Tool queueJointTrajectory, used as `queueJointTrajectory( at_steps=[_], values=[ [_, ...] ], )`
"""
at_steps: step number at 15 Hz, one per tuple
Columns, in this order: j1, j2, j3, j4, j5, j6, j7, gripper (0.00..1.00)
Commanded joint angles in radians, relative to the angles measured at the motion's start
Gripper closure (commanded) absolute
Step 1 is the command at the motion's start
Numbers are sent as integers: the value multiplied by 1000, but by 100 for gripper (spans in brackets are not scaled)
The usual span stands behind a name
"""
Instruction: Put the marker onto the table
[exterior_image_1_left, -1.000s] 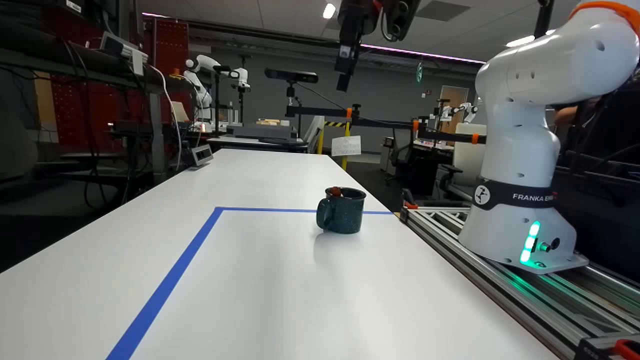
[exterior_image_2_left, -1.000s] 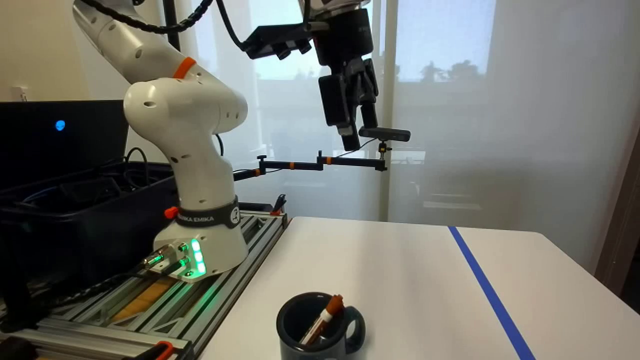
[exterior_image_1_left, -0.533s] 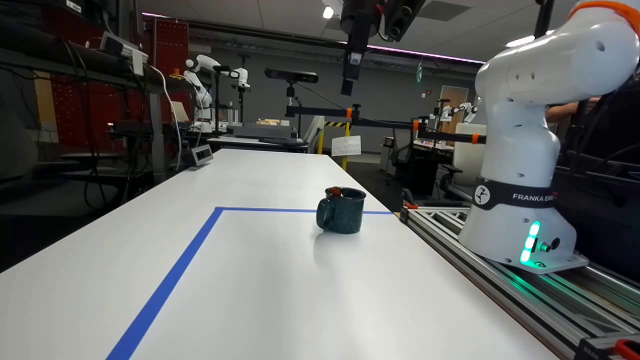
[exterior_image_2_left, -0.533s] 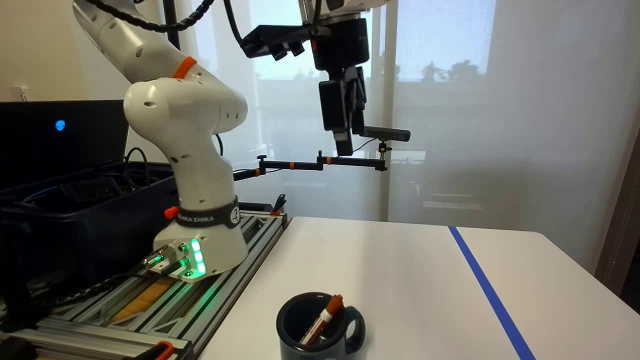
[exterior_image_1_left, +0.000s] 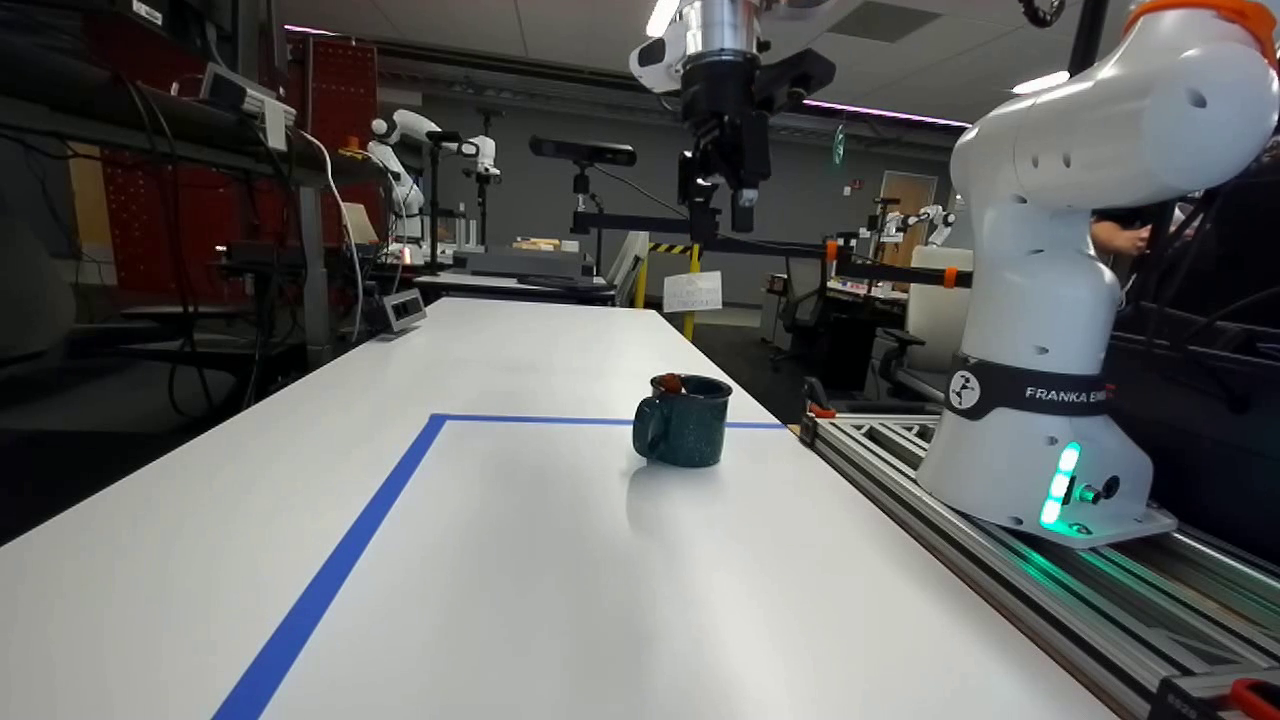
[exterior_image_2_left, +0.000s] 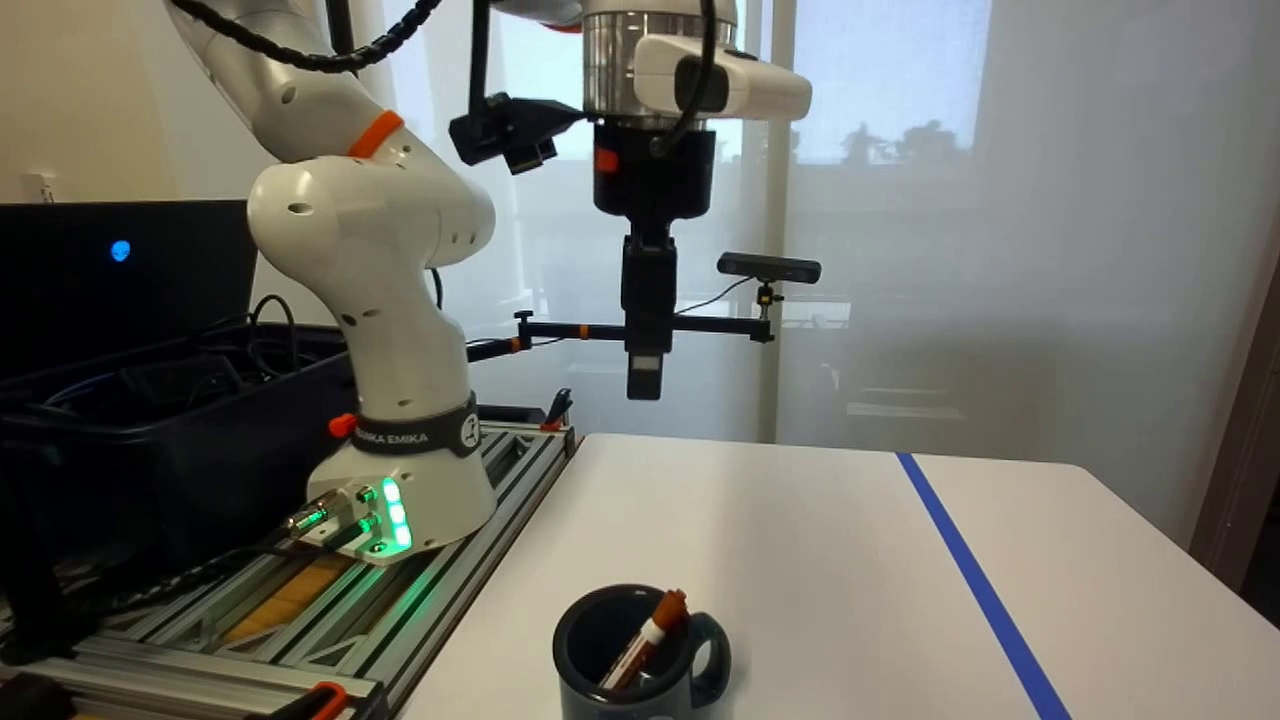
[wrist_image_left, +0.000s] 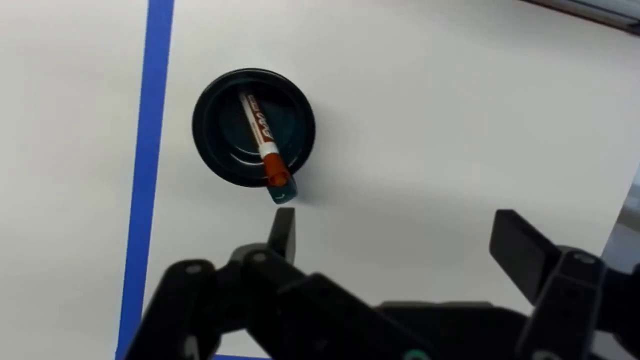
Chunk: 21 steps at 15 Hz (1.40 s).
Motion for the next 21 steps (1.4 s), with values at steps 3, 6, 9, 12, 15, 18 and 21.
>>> queueJointTrajectory(
  at_steps=[3, 6, 9, 12, 15, 18, 21],
  values=[
    [-36, 113, -42, -2, -130, 178, -163, 0],
    [-62, 182, -45, -4, -154, 274, -203, 0],
    [-89, 261, -41, -4, -173, 319, -227, 0],
    [-110, 332, -33, -6, -186, 357, -235, 0],
    [-122, 390, -22, -6, -199, 397, -232, 0],
    [-119, 424, -12, -6, -191, 428, -242, 0],
    [-105, 439, -2, -5, -151, 420, -264, 0]
  ],
)
